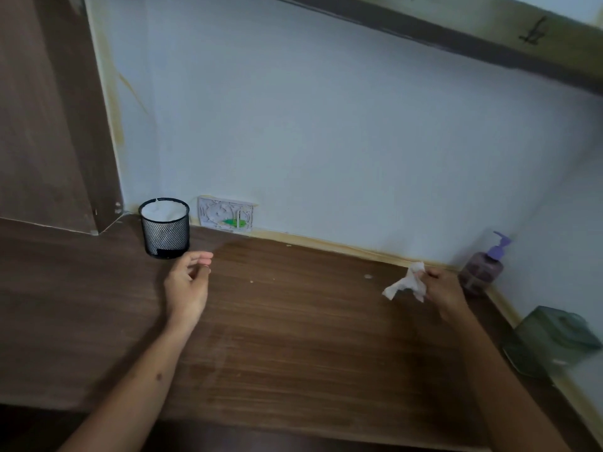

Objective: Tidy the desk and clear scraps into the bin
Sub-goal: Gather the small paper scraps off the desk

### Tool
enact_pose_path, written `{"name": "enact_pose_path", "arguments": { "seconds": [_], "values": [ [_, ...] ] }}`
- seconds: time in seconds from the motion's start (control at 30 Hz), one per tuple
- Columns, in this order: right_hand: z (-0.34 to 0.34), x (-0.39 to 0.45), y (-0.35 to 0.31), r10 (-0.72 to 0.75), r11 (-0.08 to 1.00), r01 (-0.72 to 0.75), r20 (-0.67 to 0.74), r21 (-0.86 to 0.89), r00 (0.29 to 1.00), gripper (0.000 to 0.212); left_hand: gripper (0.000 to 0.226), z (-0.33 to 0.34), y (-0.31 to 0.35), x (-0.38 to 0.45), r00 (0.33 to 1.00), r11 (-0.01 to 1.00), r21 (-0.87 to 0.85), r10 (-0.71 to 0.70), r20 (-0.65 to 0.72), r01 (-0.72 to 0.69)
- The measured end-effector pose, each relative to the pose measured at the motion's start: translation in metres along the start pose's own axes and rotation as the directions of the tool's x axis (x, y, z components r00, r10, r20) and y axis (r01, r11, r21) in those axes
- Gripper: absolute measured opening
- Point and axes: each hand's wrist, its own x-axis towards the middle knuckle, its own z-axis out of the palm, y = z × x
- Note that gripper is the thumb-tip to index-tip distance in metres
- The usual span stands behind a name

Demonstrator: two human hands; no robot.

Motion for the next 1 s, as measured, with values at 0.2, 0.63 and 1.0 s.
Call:
{"name": "enact_pose_path", "arguments": {
  "seconds": [0.2, 0.63, 1.0],
  "values": [
    [0.034, 0.009, 0.009, -0.004, 0.85, -0.037, -0.078, -0.525, 0.997, 0.029, 0.027, 0.001, -0.001, 0.002, 1.0, 1.0, -0.013, -0.008, -0.006, 0.008],
    [0.25, -0.035, -0.099, -0.151, 0.723, 0.38, 0.405, -0.577, 0.902, 0.067, 0.027, 0.001, -0.005, 0.003, 1.0, 1.0, 0.006, -0.011, -0.013, 0.011],
    [0.244, -0.131, -0.091, -0.485, 0.273, 0.96, 0.854, -0.055, 0.187, 0.057, 0.029, 0.001, -0.005, 0.003, 1.0, 1.0, -0.008, 0.001, -0.011, -0.001]
  ]
}}
